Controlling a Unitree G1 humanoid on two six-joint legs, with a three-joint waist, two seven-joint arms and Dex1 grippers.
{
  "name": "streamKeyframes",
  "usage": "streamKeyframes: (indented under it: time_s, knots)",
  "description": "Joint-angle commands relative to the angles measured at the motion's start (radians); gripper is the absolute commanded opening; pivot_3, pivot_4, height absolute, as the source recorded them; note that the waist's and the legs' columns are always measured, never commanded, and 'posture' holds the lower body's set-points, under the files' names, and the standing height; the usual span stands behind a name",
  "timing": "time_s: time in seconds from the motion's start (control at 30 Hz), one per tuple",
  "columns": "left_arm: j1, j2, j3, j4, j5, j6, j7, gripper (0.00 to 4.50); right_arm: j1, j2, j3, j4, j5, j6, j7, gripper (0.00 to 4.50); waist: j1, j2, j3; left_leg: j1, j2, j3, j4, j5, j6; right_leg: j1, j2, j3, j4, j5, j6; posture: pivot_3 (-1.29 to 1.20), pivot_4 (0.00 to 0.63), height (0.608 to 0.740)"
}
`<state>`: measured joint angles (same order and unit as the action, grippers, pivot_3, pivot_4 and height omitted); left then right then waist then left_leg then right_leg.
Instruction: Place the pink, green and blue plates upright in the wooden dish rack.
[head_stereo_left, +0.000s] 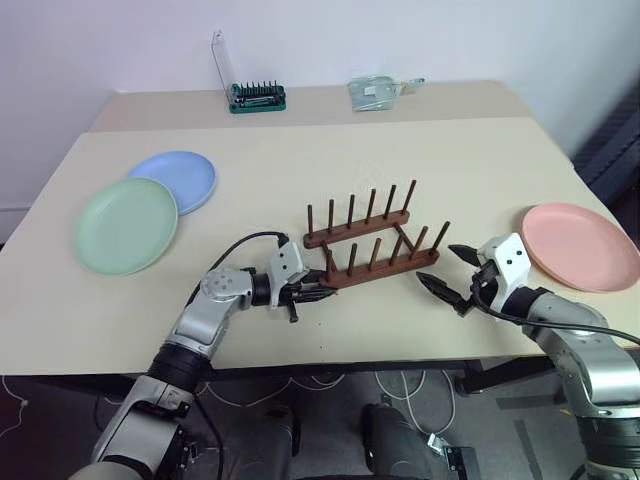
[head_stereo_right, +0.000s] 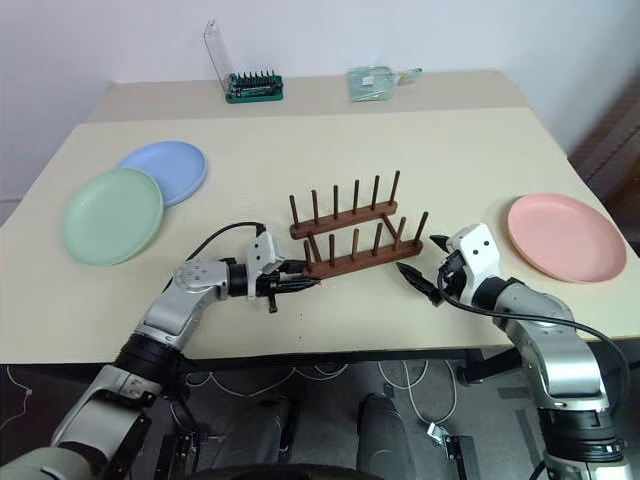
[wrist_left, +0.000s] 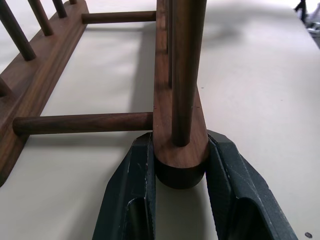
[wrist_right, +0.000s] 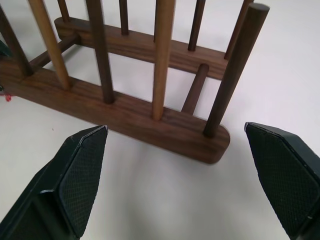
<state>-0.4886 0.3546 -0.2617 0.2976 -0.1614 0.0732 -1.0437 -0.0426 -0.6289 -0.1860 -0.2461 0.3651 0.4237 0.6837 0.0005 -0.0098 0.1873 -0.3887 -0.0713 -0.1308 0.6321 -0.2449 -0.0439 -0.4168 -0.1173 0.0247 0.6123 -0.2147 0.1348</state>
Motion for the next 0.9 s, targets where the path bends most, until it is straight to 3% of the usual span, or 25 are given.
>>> streamKeyframes:
  time_s: [0.03,0.2,0.3,0.37,0.47,0.63,0.7,0.9]
  knots:
    - [-0.02,-0.003,0.015,0.03,0.004,-0.017,0.001,1.8,0.005,-0.005,-0.029,-0.013,-0.001,-0.042,0.003,4.5,-0.002,0.0,0.0,0.0,0.0,0.0,0.0,0.0,0.0,0.0,0.0,0.0,0.0,0.0,0.0,0.0,0.15,0.74]
    - [0.066,0.047,0.05,-0.04,0.009,0.004,0.049,4.22,0.007,-0.033,-0.03,0.02,-0.018,-0.066,0.024,4.5,-0.013,0.0,0.0,0.0,0.0,-0.001,0.0,0.0,0.0,0.0,0.0,0.0,0.0,0.0,0.0,0.0,0.15,0.74]
    - [0.137,0.092,0.059,-0.121,0.0,0.062,0.057,4.22,0.011,-0.057,-0.035,0.036,-0.023,-0.068,0.043,4.5,-0.019,0.0,0.0,0.001,0.0,0.0,-0.001,0.0,0.0,0.0,0.0,0.0,0.001,0.0,0.0,0.0,0.15,0.74]
    - [0.185,0.116,0.075,-0.178,-0.016,0.104,0.065,4.28,0.013,-0.073,-0.034,0.044,-0.025,-0.065,0.057,3.95,-0.019,0.001,-0.001,0.002,0.001,0.0,-0.002,0.0,0.0,0.0,0.0,0.0,0.001,0.0,0.0,0.0,0.15,0.74]
    - [0.237,0.139,0.091,-0.258,-0.046,0.153,0.065,3.49,0.02,-0.088,-0.029,0.045,-0.026,-0.068,0.076,2.69,-0.017,0.001,-0.001,0.002,0.001,0.0,-0.001,0.0,0.0,0.001,0.0,0.0,0.0,0.0,0.0,0.0,0.15,0.74]
    - [0.272,0.125,0.055,-0.355,-0.052,0.204,0.078,1.02,0.015,-0.079,-0.005,0.036,-0.02,-0.049,0.095,0.06,-0.011,0.001,-0.001,0.003,0.0,0.0,-0.001,0.0,0.0,0.002,0.0,0.0,0.0,0.0,0.0,0.0,0.15,0.74]
    - [0.263,0.105,0.03,-0.37,-0.046,0.236,0.09,0.09,0.007,-0.081,0.025,0.051,-0.06,-0.046,0.078,0.0,-0.009,0.001,-0.001,0.003,0.0,-0.001,-0.001,0.0,0.0,0.003,0.0,0.0,0.0,-0.001,0.0,0.0,0.15,0.74]
    - [0.228,0.044,-0.006,-0.367,-0.021,0.297,0.155,0.09,-0.049,-0.055,0.104,0.102,-0.162,-0.028,-0.006,0.0,-0.01,0.001,-0.001,0.003,0.0,-0.001,-0.001,0.0,0.0,0.003,-0.001,0.0,-0.001,-0.001,0.001,0.0,0.15,0.74]
